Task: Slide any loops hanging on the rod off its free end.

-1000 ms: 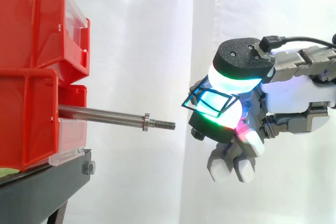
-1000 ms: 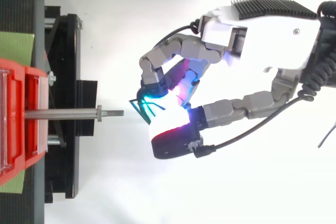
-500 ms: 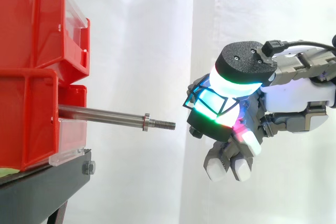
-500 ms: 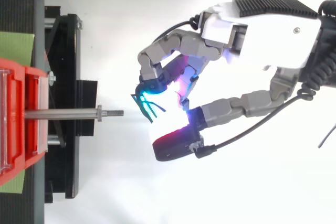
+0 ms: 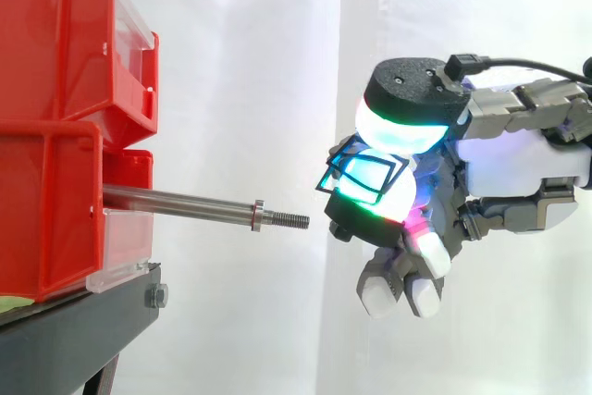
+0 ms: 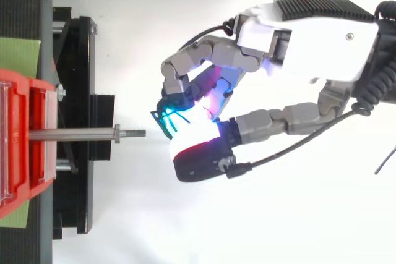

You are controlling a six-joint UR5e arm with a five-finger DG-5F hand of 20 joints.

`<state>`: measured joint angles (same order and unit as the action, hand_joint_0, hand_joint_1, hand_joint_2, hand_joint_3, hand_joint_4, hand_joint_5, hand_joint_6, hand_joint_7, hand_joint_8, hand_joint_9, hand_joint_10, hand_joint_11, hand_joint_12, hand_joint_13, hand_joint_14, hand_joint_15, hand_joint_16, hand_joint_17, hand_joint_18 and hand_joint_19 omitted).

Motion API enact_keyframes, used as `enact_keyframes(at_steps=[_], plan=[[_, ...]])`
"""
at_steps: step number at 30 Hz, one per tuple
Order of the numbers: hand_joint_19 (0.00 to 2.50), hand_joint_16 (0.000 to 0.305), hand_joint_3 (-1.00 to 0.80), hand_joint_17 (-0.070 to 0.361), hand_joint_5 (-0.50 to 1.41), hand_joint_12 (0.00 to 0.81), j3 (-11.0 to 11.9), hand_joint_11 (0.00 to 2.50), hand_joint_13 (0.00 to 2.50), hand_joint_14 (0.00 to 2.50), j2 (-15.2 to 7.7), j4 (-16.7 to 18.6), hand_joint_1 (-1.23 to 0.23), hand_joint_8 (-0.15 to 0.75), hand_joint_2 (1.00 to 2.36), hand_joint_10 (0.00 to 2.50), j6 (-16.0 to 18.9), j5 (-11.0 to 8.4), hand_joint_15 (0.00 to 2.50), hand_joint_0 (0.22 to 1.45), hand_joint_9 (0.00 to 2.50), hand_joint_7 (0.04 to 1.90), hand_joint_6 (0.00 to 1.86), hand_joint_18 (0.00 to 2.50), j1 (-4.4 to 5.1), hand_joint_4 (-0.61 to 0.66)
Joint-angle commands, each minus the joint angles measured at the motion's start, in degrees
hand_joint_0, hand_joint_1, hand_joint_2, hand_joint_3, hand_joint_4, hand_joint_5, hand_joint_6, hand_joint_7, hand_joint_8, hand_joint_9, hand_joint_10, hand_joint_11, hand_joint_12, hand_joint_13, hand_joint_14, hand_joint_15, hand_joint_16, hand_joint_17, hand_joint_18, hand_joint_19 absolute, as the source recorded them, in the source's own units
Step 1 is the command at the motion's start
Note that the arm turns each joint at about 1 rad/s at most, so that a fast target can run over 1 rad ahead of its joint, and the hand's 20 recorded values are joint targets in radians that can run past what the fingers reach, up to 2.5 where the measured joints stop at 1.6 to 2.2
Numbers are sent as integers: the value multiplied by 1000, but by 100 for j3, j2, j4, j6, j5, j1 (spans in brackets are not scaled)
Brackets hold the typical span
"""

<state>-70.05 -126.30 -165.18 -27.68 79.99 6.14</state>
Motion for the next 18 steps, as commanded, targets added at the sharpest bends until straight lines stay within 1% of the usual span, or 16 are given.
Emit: enact_keyframes(at_steps=[1, 3, 5, 6, 8, 9, 10, 11, 14, 16, 18], plan=[[463, 71, -104, 160, -78, 415, 0, 361, 904, 8, 0, 3, -501, 378, 1015, 11, -1, -1, 234, 579, 1281, 1214, 725, 946, 1, 201], [452, 71, -50, 160, -72, 415, 0, 371, 914, 8, 0, 3, -535, 393, 1016, 11, -1, 7, 232, 586, 1283, 1205, 711, 951, 1, 222], [449, 71, -12, 159, -62, 419, 0, 400, 917, 8, 0, 3, -579, 400, 1018, 13, -1, -1, 237, 588, 1264, 1314, 650, 966, 1, 231], [449, 71, 0, 159, -70, 421, 0, 428, 916, 8, 0, 3, -609, 405, 1018, 10, -1, 7, 247, 590, 1252, 1297, 654, 971, 1, 242], [452, 70, 15, 158, -87, 423, 0, 486, 910, 8, 0, 3, -627, 397, 1019, 11, -10, 7, 255, 587, 1200, 1236, 678, 968, 1, 239], [443, 71, 32, 160, -109, 427, 0, 514, 903, 8, 0, 3, -653, 403, 1018, 12, -1, 7, 253, 587, 1188, 1150, 711, 973, 1, 240], [442, 72, 65, 162, -139, 435, 0, 529, 899, 8, 0, 3, -702, 404, 1017, 14, -10, 7, 256, 584, 1145, 1064, 750, 977, 1, 254], [429, 74, 95, 165, -175, 440, 0, 541, 908, 8, 0, 3, -777, 393, 1011, 11, -10, 7, 251, 603, 1138, 1018, 813, 996, 1, 258], [426, 73, 72, 165, -185, 439, 0, 577, 909, 8, 0, 12, -793, 390, 1010, 11, -10, 7, 248, 606, 1151, 1041, 848, 998, 1, 256], [426, 73, 14, 163, -182, 433, 0, 567, 907, 8, 0, 21, -802, 397, 1013, 11, -10, -1, 253, 586, 1163, 1068, 858, 995, 1, 251], [429, 71, -6, 161, -180, 431, 0, 571, 904, 8, 0, 21, -795, 394, 1015, 12, -10, -1, 252, 581, 1162, 1074, 861, 991, 1, 248]])
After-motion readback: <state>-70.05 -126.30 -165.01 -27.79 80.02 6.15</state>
